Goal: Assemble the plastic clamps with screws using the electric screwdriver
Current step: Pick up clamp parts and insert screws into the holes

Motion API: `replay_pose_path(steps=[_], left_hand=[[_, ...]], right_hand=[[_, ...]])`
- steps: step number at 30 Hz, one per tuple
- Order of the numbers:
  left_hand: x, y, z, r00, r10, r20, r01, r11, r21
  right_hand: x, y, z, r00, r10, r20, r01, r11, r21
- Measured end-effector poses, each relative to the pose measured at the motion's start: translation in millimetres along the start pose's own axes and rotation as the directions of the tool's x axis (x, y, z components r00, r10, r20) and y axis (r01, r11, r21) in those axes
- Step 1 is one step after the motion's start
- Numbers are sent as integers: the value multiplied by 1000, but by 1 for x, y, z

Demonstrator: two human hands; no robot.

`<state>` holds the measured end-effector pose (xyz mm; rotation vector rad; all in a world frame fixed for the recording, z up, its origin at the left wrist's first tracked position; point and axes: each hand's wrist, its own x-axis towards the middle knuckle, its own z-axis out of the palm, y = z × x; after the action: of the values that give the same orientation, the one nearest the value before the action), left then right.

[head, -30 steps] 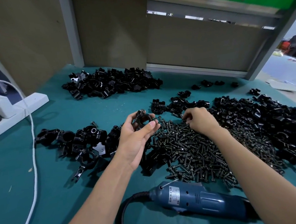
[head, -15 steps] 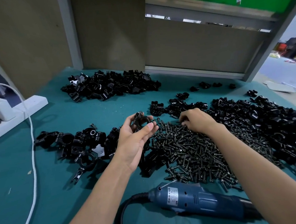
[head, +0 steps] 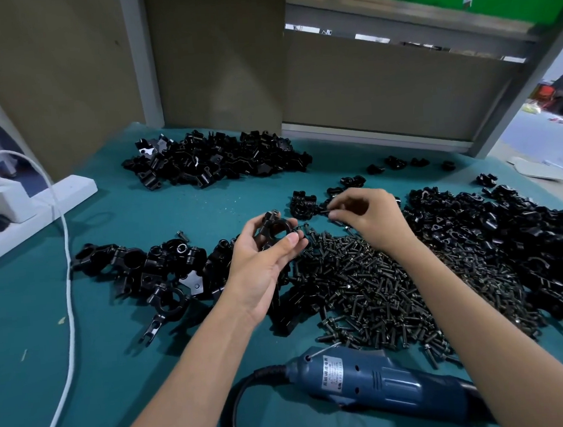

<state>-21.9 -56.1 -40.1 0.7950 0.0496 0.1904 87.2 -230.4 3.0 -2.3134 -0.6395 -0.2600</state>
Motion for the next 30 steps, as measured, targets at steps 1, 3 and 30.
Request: replay_pose_path(steps=[1,3,30], left_hand=[[0,-1,0,1000,2,-2,-2,1000,10],[1,-2,-1,1000,0,-2,0,1000,22],[-4,-4,3,992,-28,122,21,998,55]], right_hand=[[-5,-10,0,999,-42,5,41,996,76],[-13,-26,1,995,-104,1,102,978,184],[-44,-57,18,978,-147,-146,175,963,205]])
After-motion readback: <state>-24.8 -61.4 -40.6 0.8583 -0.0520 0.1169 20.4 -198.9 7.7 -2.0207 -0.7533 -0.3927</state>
